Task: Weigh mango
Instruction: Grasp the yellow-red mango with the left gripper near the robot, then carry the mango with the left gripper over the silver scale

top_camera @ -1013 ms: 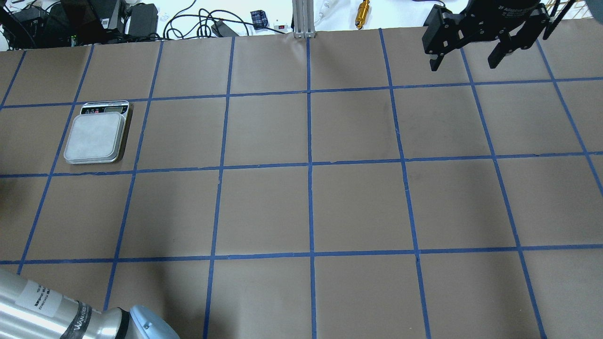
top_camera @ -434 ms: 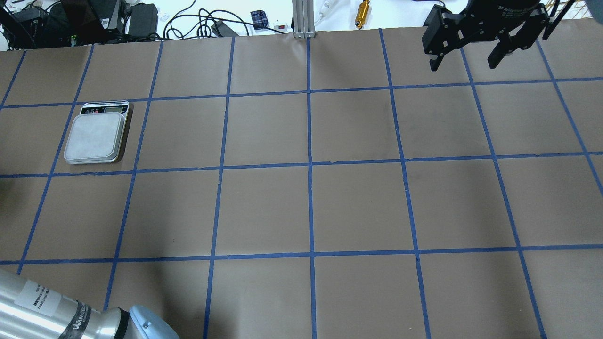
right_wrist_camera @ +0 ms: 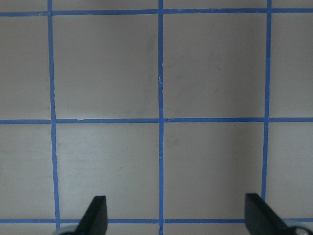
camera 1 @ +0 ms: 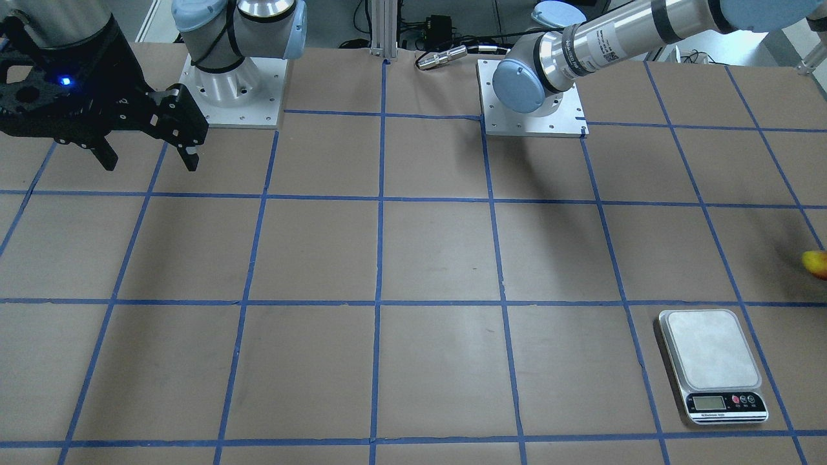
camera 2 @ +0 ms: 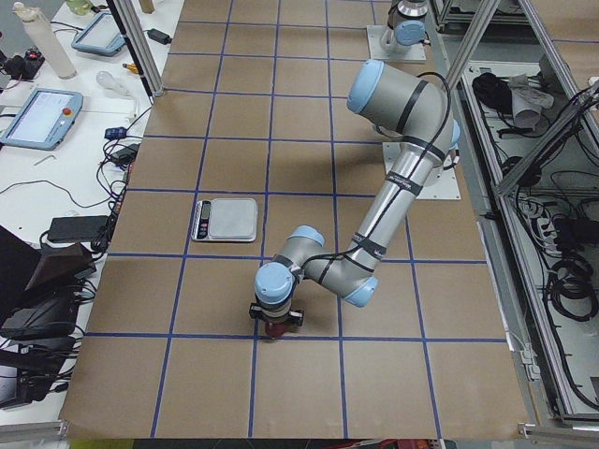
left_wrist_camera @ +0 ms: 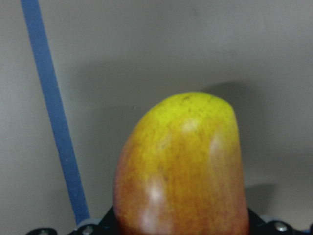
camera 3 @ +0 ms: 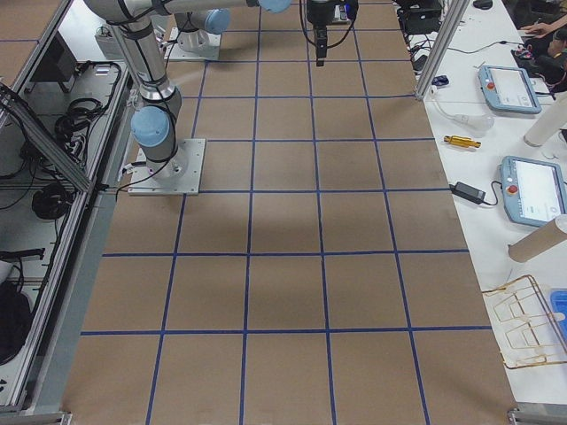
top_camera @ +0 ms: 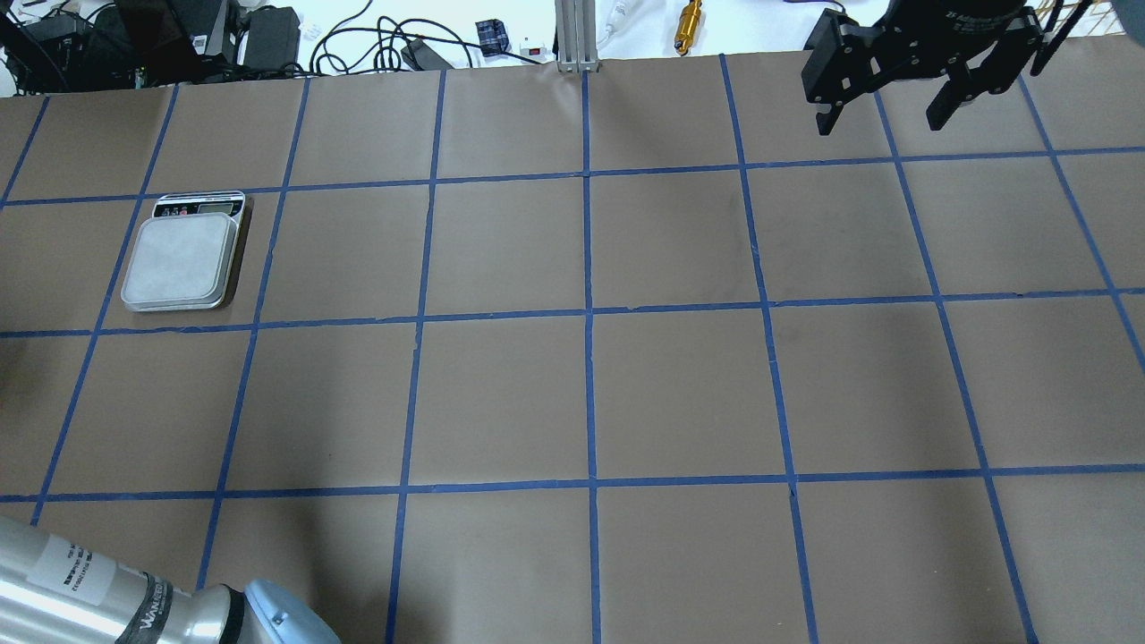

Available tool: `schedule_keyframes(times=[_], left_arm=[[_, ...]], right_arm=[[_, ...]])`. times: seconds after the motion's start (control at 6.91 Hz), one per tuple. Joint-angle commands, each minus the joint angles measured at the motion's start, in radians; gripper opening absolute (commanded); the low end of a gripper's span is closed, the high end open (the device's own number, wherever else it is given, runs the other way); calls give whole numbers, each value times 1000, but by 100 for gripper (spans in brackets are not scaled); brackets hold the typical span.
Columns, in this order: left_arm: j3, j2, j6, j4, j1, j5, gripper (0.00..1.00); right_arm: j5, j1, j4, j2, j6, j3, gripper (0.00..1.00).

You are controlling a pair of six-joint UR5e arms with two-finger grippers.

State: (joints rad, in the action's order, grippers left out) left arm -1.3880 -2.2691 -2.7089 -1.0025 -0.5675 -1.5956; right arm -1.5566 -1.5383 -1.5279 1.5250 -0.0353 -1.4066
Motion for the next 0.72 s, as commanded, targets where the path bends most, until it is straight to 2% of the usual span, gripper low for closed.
schedule_keyframes(times=[0.0,0.58], left_arm=[[-2,60,111,-48,-47,20,0],[-15,92,401,-64,-288,46,0]], right_arm=[[0,0,0,0,0,0,100],[1,1,0,0,0,0,100]])
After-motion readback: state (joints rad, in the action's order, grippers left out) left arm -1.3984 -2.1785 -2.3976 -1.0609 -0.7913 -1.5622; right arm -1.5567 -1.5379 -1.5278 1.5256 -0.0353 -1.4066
